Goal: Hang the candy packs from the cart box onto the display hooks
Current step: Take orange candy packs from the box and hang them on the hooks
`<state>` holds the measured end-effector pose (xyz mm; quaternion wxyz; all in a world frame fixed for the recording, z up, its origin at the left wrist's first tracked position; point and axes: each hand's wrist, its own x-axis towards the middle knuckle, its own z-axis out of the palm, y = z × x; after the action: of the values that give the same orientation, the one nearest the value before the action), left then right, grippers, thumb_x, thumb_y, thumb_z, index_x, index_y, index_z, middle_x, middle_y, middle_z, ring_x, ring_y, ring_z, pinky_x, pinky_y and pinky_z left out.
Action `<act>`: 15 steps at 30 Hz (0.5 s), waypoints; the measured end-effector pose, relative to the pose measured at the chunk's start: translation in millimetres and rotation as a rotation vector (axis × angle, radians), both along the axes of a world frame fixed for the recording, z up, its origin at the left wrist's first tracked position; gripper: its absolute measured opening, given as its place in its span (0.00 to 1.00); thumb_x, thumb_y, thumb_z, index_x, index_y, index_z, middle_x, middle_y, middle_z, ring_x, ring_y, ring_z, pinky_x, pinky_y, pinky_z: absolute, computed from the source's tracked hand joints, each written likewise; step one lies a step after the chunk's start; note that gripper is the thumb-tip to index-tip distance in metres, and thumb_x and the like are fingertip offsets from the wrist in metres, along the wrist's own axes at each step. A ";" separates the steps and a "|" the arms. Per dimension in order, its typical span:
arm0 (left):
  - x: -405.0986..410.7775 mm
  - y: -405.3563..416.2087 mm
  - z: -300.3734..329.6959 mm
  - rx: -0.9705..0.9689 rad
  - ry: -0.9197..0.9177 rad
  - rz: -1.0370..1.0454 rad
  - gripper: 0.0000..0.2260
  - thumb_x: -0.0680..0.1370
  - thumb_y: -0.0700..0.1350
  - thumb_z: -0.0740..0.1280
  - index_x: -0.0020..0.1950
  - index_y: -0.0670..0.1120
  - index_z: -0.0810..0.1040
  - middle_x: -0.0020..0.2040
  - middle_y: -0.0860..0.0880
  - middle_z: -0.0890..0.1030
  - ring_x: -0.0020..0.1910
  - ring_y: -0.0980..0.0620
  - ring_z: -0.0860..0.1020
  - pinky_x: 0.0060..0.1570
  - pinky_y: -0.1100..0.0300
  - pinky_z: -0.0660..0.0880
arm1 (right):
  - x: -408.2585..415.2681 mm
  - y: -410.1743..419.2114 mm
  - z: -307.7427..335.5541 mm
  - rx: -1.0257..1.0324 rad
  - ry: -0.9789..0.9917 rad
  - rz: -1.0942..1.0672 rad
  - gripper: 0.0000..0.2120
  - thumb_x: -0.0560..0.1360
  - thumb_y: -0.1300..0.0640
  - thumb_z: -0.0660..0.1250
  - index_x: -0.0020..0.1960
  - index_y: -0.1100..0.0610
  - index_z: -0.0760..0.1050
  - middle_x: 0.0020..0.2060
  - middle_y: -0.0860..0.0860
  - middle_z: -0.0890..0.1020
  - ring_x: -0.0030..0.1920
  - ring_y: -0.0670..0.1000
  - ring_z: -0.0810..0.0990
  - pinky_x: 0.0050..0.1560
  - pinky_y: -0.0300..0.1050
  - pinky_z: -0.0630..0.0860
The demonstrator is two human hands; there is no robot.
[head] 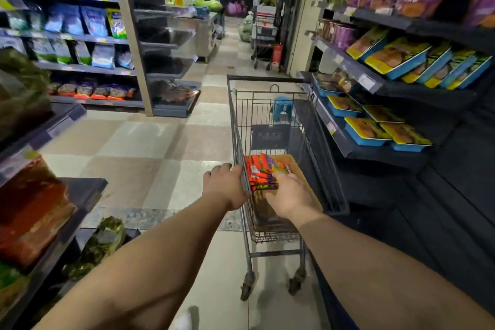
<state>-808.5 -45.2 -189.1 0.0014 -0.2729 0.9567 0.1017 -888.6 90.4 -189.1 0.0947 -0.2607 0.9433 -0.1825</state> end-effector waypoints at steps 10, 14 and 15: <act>-147.4 -178.9 -4.8 -0.046 -0.081 -0.205 0.28 0.76 0.57 0.67 0.75 0.53 0.67 0.72 0.45 0.71 0.72 0.42 0.68 0.70 0.47 0.65 | -117.0 -125.1 -7.4 0.037 -0.080 -0.278 0.28 0.78 0.49 0.66 0.77 0.49 0.63 0.69 0.54 0.71 0.66 0.57 0.74 0.62 0.51 0.74; -204.4 -198.4 -14.7 -0.015 -0.112 -0.310 0.28 0.76 0.61 0.66 0.74 0.53 0.67 0.69 0.46 0.73 0.70 0.42 0.70 0.68 0.46 0.67 | -147.9 -142.8 -13.5 0.069 -0.116 -0.376 0.28 0.79 0.49 0.66 0.76 0.48 0.62 0.69 0.54 0.70 0.65 0.58 0.74 0.62 0.51 0.74; -218.3 -197.2 -20.1 -0.005 -0.114 -0.344 0.29 0.76 0.61 0.66 0.74 0.53 0.67 0.69 0.46 0.74 0.69 0.42 0.71 0.67 0.45 0.68 | -156.2 -143.8 -16.6 0.074 -0.120 -0.397 0.28 0.79 0.49 0.66 0.76 0.48 0.62 0.70 0.54 0.69 0.66 0.58 0.73 0.63 0.52 0.73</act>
<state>-1026.8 -242.4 -209.2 0.0721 -0.1105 0.9879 0.0818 -1044.8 -53.4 -205.7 0.1227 -0.0546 0.9748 -0.1779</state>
